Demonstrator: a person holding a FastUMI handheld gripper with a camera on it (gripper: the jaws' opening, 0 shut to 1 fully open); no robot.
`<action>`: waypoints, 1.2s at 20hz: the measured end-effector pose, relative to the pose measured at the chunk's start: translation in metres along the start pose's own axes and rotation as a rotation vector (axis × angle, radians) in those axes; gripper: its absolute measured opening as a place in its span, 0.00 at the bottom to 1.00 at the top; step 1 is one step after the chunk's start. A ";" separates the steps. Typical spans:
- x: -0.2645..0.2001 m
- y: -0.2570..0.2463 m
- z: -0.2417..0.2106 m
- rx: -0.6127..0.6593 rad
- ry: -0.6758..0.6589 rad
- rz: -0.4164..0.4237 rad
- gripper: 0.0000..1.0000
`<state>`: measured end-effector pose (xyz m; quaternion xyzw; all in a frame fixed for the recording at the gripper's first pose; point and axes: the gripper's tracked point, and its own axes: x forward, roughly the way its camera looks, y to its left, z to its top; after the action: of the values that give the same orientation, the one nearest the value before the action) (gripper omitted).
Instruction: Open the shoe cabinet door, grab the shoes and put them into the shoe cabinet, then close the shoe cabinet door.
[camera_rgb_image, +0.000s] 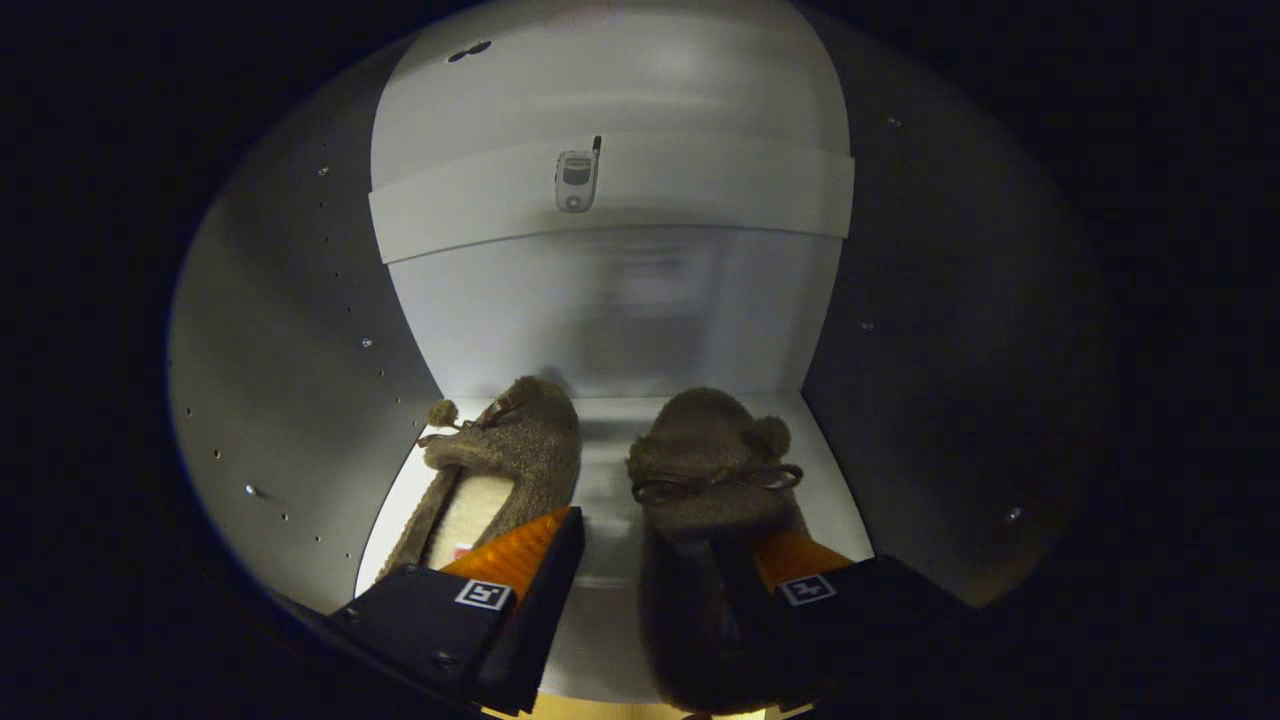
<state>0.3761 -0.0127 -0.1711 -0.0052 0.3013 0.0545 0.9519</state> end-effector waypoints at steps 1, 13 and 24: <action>-0.007 -0.001 0.001 0.001 -0.005 -0.002 0.84; -0.143 0.006 0.044 0.019 -0.334 0.012 0.97; -0.284 -0.001 -0.018 -0.023 -0.568 -0.022 0.97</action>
<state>0.1354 -0.0425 -0.0232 -0.0039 0.0217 0.0471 0.9986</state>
